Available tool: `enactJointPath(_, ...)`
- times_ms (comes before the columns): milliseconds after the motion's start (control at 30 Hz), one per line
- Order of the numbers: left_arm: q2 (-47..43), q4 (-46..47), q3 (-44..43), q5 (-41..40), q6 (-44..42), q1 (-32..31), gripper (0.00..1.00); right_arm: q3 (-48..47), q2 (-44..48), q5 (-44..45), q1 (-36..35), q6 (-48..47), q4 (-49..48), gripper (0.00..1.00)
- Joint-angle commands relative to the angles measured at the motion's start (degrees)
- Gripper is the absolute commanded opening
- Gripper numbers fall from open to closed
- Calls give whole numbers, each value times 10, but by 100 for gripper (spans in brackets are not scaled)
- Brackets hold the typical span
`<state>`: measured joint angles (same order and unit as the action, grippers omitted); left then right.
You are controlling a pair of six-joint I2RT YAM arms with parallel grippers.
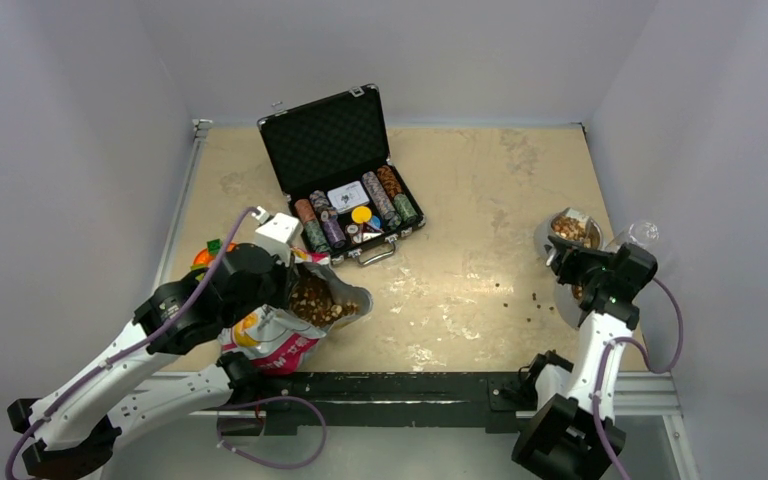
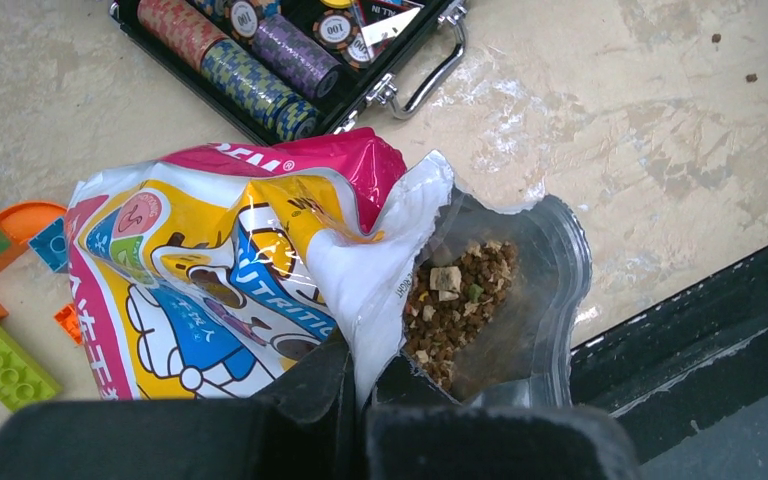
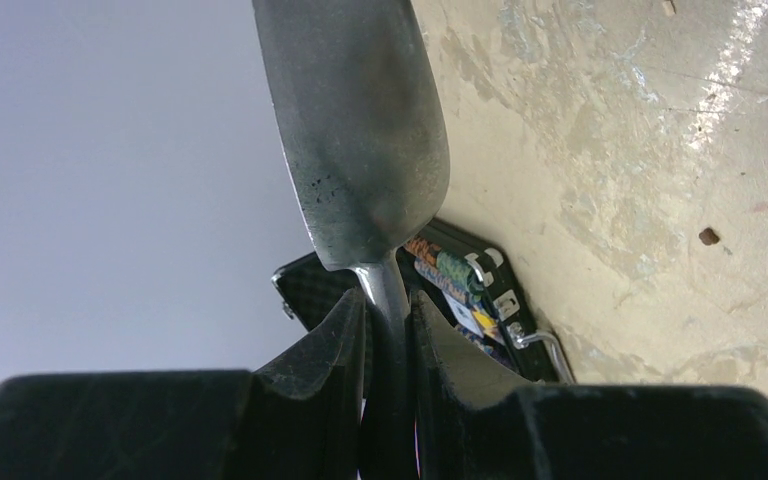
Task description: Serve the pet food
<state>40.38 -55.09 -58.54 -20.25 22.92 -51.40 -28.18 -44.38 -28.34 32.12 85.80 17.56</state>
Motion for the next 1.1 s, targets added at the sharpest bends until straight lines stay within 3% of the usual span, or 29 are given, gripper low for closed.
enactJointPath(0,-7,52,-6,31,-52,1,0,-74,-34,-33,25,-22,49,0)
enactJointPath(367,-23,77,10,23,-96,1,0,-202,-132,1,35,-55,193,0)
enactJointPath(1067,-39,85,27,-2,-115,0,0,-299,-239,26,36,-49,330,0)
